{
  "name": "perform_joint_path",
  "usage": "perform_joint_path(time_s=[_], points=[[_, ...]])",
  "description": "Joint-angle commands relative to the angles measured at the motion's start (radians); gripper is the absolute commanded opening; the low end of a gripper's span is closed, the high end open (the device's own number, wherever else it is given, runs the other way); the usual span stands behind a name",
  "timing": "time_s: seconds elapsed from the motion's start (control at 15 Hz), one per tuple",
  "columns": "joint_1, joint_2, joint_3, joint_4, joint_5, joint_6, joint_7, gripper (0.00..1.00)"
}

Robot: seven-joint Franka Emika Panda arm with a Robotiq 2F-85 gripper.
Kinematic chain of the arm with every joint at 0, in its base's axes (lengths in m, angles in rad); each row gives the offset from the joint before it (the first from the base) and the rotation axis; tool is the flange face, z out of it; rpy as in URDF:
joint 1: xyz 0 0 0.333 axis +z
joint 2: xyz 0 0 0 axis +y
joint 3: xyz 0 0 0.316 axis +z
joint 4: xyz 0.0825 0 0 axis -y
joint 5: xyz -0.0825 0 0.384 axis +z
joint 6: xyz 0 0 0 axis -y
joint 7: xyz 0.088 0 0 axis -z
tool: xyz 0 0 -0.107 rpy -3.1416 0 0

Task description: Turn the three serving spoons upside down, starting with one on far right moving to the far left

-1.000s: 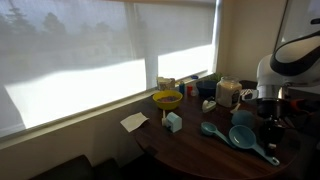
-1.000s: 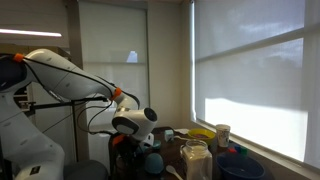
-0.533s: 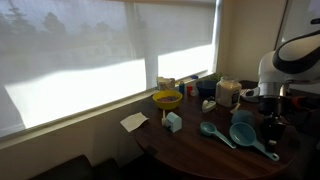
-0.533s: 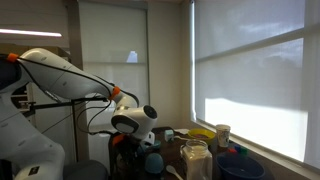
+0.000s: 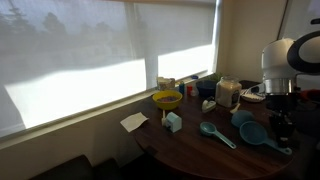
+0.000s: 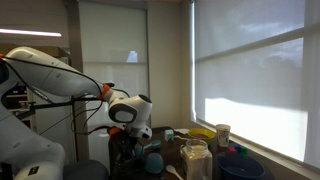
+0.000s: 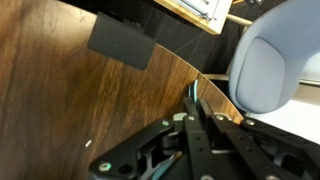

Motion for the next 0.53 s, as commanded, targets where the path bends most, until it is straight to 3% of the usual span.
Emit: perform_joint_path(time_s=[0.0,0.47], points=[[0.020,-0.014,0.080,0.042,-0.140,-0.042,0.147,0.02],[0.071,0.023,0.185,0.087,-0.344,-0.091,0.278,0.02]])
